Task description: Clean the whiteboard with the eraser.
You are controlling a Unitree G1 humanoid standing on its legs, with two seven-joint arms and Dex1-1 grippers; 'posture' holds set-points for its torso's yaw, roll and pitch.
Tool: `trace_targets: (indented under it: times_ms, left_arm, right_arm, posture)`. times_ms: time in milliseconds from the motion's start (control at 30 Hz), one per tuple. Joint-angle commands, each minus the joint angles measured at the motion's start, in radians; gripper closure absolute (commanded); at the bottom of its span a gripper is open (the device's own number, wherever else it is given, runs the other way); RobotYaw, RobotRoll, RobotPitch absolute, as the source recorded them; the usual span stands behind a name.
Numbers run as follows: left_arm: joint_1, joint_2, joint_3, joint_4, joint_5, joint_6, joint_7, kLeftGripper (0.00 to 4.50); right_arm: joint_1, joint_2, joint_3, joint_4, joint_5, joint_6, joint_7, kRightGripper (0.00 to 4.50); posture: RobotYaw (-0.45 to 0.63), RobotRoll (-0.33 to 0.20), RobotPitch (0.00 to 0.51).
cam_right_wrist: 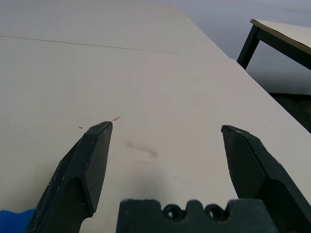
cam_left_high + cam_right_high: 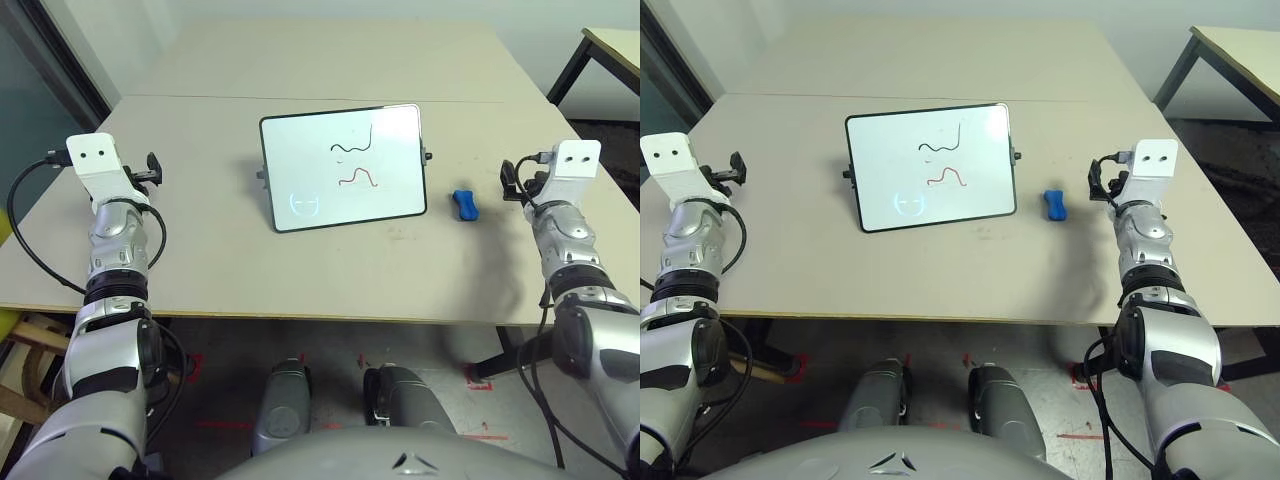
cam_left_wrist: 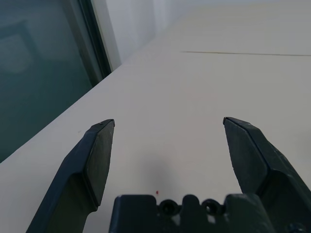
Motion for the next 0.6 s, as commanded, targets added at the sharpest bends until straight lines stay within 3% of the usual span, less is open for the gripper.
trace_targets:
  times_ms: [33, 200, 367, 600]
  left_arm:
    - [-0.004, 0.002, -0.014, 0.006, 0.019, -0.007, 0.003, 0.00]
    - [-0.023, 0.000, -0.021, 0.015, 0.022, -0.010, -0.024, 0.00]
    - [-0.045, 0.023, -0.025, -0.003, -0.010, -0.007, -0.185, 0.00]
    - [-0.086, 0.093, -0.027, 0.016, -0.068, 0.004, -0.504, 0.00]
  right_arm:
    - [0.006, -0.003, 0.000, -0.002, -0.002, -0.011, -0.001, 0.05]
    - [0.029, 0.003, -0.006, -0.043, 0.012, -0.005, 0.016, 0.05]
    - [0.036, 0.000, 0.009, -0.143, 0.018, 0.111, 0.035, 0.05]
    - [-0.003, -0.032, 0.071, -0.403, 0.006, 0.617, 0.069, 0.05]
  posture:
    - [0.32, 0.000, 0.046]
    - [0.30, 0.000, 0.052]
    - [0.29, 0.000, 0.055]
    - [0.28, 0.000, 0.047]
